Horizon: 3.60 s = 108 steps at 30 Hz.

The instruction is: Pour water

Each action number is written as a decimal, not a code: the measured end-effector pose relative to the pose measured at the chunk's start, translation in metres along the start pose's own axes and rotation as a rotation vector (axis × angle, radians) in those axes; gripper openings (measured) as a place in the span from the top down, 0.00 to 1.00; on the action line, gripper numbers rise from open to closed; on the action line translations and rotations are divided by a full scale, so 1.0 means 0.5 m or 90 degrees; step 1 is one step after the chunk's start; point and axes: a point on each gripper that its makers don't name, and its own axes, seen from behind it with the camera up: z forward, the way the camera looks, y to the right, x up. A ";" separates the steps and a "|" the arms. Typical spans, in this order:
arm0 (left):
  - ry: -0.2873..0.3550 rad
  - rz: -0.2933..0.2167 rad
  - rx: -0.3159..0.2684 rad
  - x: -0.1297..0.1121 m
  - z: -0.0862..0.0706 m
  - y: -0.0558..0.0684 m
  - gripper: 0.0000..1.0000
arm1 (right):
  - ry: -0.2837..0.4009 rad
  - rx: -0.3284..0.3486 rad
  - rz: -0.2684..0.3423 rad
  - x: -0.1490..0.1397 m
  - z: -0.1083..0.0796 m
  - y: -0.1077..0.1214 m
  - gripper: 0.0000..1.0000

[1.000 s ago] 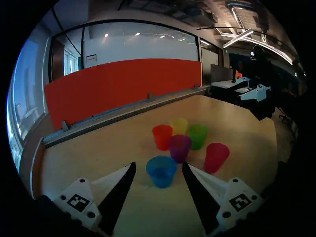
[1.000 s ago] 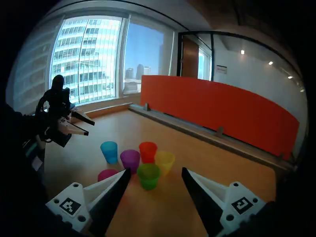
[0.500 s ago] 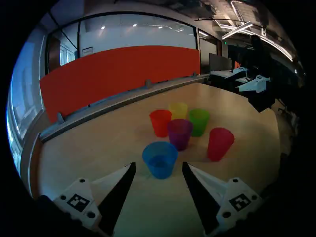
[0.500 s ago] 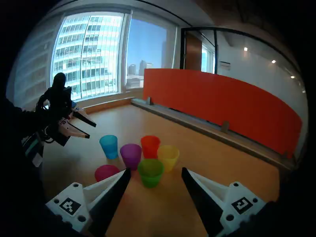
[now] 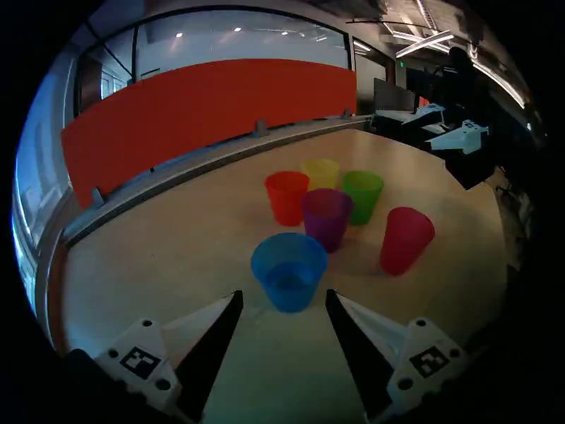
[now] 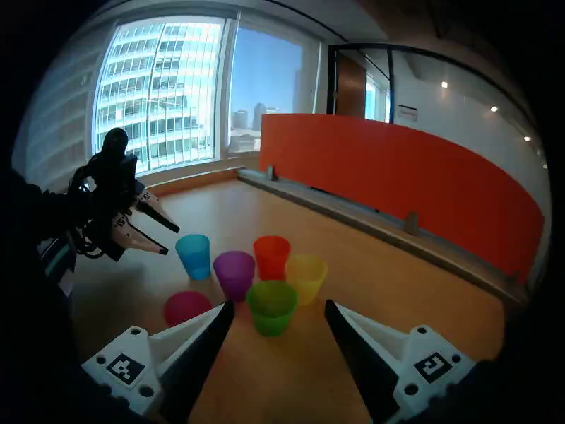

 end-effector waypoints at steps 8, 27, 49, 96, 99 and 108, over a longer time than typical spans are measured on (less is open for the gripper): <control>-0.022 -0.002 -0.015 -0.013 0.032 0.000 0.14 | -0.007 0.005 0.000 -0.006 0.019 0.005 0.01; -0.042 -0.011 -0.052 -0.002 0.097 0.013 0.14 | -0.027 0.016 0.000 -0.022 0.059 0.012 0.01; -0.040 0.007 -0.053 0.012 0.133 0.012 0.14 | -0.046 0.031 0.002 -0.043 0.096 0.007 0.01; -0.034 0.004 -0.053 0.020 0.134 0.011 0.15 | -0.116 0.061 -0.011 -0.147 0.244 -0.032 0.03; -0.034 0.005 -0.053 0.020 0.133 0.010 0.15 | -0.115 0.056 -0.009 -0.148 0.246 -0.030 0.06; -0.024 0.004 -0.050 0.036 0.125 0.008 0.15 | -0.097 0.056 0.005 -0.129 0.241 -0.031 0.12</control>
